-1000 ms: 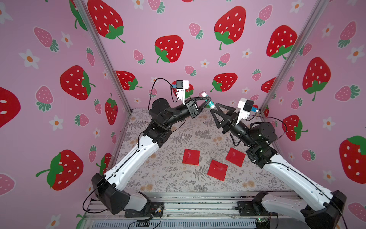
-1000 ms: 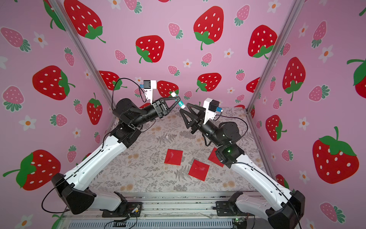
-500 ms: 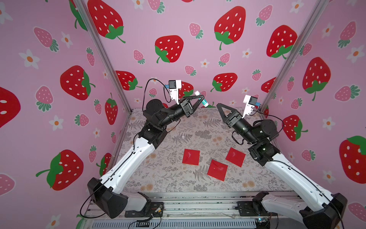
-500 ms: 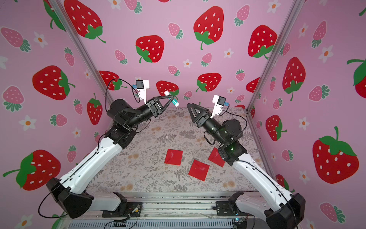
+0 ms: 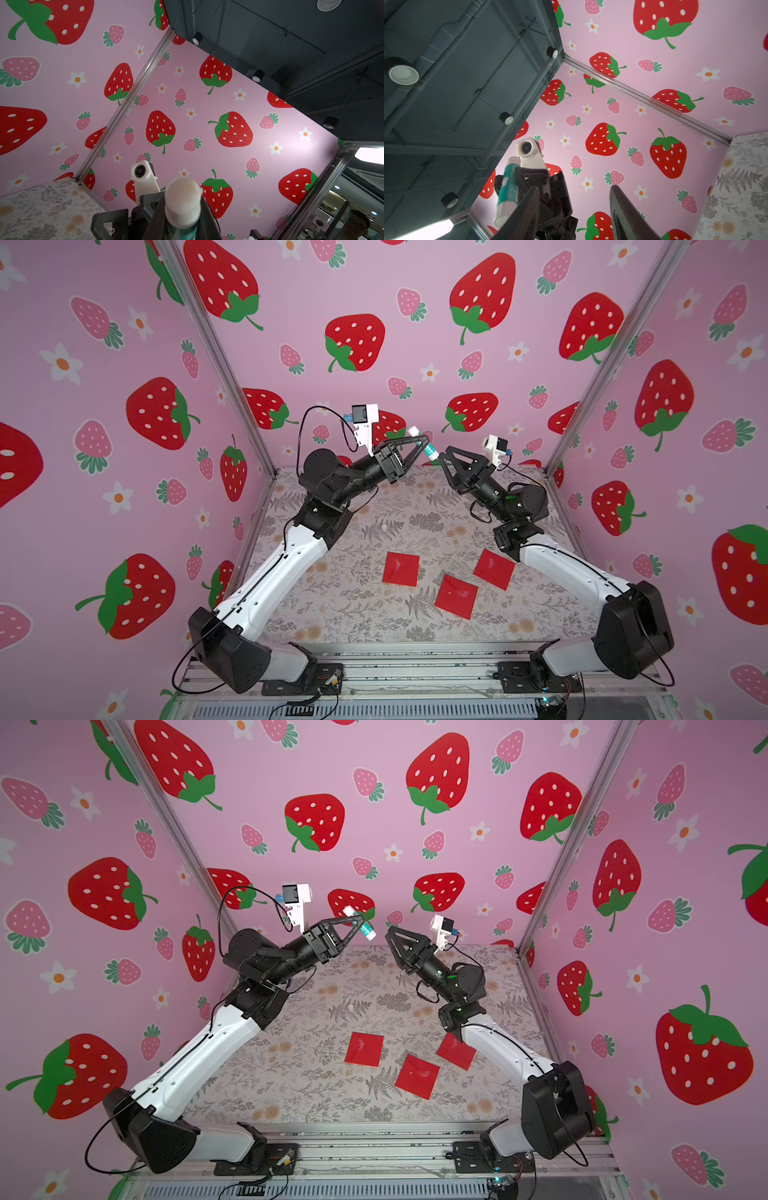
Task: Seal the envelope with a glue stick
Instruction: Screw the glue stick.
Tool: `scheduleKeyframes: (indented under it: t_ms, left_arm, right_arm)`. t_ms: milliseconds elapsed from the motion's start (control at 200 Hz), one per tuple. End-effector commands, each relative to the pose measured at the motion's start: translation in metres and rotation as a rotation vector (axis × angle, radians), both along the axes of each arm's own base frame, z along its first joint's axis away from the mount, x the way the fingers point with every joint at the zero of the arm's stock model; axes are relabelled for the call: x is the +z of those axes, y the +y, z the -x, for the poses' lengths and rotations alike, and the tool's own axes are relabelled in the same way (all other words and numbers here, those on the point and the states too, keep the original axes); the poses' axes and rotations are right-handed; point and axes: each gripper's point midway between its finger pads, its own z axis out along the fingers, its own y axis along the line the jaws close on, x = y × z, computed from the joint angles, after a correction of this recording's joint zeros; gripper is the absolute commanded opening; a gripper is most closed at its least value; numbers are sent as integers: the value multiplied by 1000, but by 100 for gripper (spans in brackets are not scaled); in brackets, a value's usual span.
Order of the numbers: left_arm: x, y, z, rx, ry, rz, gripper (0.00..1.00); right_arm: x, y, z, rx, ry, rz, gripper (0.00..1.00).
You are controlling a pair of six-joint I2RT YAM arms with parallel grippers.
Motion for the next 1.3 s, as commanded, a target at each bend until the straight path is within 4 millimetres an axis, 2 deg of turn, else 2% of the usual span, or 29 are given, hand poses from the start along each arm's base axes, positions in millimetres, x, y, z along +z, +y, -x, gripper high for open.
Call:
scheduleKeyframes:
  t_ms: [0, 160, 350, 370, 550, 685, 1016, 1101, 1176, 1296]
  left_arm:
    - [13, 5, 6, 7, -64, 20, 0]
    - [16, 2, 5, -9, -74, 26, 0]
    - [11, 2, 1, 2, -53, 29, 0]
    - [10, 2, 0, 6, -52, 29, 0]
    - [12, 7, 2, 30, -59, 43, 0]
    - [14, 6, 4, 20, -59, 39, 0]
    - [13, 8, 6, 17, -53, 47, 0]
    - [12, 8, 7, 19, -56, 42, 0]
    - [10, 9, 7, 21, -52, 42, 0]
    - [9, 8, 6, 22, -47, 40, 0]
  right_arm:
    - [38, -1, 33, 70, -106, -59, 56]
    - [35, 15, 40, 110, -99, -51, 55]
    - [47, 16, 52, 139, -146, -111, 53]
    - [47, 16, 53, 140, -149, -114, 50]
    - [51, 17, 58, 147, -163, -122, 48]
    - [53, 21, 59, 162, -171, -122, 42]
    - [46, 23, 47, 122, -140, -117, 32]
    - [53, 18, 48, 133, -177, -195, 32]
    - [51, 22, 41, 171, -152, -236, 33]
    - [46, 32, 32, 182, -148, -222, 23]
